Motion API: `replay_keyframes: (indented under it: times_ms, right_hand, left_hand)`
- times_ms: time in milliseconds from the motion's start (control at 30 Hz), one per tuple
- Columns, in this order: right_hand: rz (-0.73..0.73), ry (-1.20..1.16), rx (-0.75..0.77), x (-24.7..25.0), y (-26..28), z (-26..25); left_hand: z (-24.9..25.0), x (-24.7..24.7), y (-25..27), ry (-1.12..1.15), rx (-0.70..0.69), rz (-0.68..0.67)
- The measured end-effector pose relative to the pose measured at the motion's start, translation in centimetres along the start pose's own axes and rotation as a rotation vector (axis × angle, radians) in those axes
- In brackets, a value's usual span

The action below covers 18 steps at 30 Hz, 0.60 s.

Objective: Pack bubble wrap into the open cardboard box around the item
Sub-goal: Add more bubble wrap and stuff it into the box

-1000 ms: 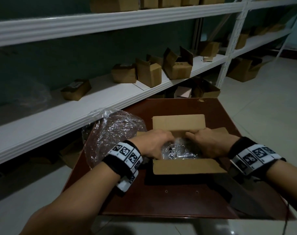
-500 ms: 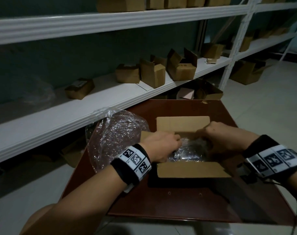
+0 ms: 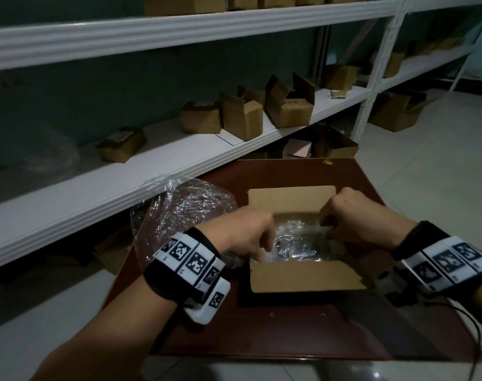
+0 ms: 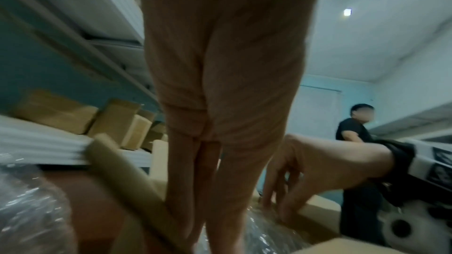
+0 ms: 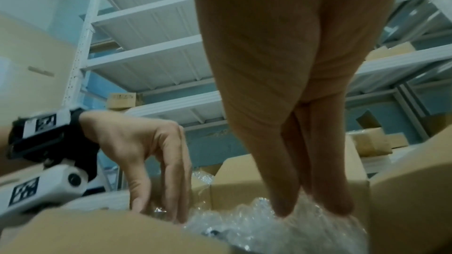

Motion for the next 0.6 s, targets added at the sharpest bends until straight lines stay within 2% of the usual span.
replay_keyframes:
  times_ms: [133, 200, 333, 467, 600]
  right_hand:
    - [0.09, -0.056, 0.035, 0.1, 0.1, -1.0]
    - [0.047, -0.07, -0.005, -0.4, -0.1, -1.1]
    - [-0.12, 0.0, -0.199, -1.2, -0.4, -1.1]
    - [-0.146, -0.015, -0.216, -0.8, -0.1, -1.7]
    - [-0.161, -0.059, -0.261, -1.0, -0.8, -1.5]
  left_hand:
    - [0.5, -1.1, -1.3, -0.048, -0.002, -0.083]
    - [1.0, -1.4, -1.5, -0.077, 0.003, -0.124]
    - [1.3, -1.6, -2.0, -0.094, 0.001, -0.152]
    - [0.5, -1.0, -2.3, -0.078, -0.044, -0.227]
    - [0.3, -0.6, -2.3, -0.041, -0.027, -0.328]
Point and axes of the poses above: each hand's wrist, its own y-axis away from the middle knuckle, its own x-axis out of the back of the hand, z = x × y, the point moved 1 cm from there along -y, towards the middle knuckle, and after that the axes turned 3 degrees about -z, right-handed, at the moved point
